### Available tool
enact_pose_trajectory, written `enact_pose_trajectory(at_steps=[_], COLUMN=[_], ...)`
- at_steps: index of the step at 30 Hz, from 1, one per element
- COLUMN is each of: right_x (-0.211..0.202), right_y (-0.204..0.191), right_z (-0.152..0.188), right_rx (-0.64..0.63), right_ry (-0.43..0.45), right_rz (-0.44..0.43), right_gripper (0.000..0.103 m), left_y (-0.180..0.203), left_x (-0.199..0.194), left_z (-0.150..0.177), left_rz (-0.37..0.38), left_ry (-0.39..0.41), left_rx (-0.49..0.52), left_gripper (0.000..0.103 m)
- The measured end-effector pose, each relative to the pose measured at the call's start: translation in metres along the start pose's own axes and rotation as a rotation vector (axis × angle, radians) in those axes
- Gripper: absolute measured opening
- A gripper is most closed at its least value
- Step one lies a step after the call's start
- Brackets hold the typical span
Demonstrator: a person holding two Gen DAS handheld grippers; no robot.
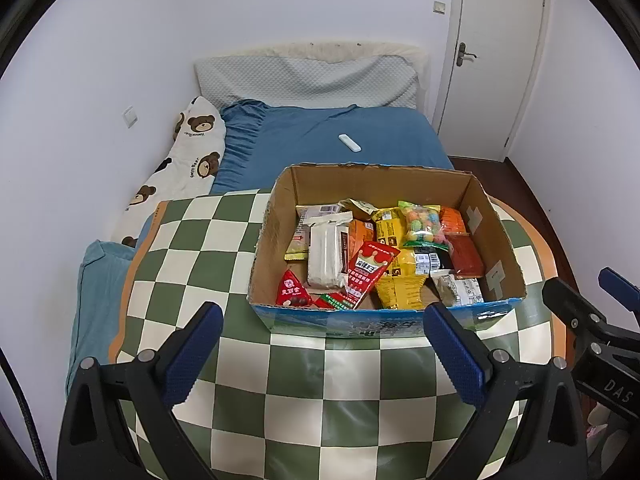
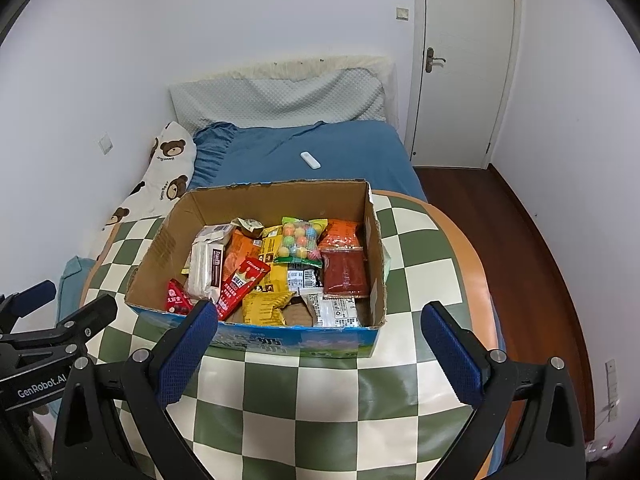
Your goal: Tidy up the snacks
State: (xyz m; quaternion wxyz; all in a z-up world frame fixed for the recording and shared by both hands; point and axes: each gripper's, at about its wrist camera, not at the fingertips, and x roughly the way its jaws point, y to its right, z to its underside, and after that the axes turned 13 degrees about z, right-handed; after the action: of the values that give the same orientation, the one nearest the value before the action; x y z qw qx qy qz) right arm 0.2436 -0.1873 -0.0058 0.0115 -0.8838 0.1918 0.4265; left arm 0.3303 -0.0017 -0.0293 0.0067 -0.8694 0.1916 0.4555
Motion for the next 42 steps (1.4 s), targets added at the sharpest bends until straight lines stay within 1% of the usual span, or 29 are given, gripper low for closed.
enact_pose_trajectory(at_steps=[42], right_x=[-0.0051], right_y=[-0.0018], right_z=[0.0014], right_rx=[0.003], right_ry=[-0.001], right_rz=[-0.008], right_gripper=[0.103], left_y=[0.0017], left_x=[-0.0066], left_z=[-0.0021], left_rz=[0.001], left_ry=[0.014], left_rx=[0.002], left_gripper=[0.103])
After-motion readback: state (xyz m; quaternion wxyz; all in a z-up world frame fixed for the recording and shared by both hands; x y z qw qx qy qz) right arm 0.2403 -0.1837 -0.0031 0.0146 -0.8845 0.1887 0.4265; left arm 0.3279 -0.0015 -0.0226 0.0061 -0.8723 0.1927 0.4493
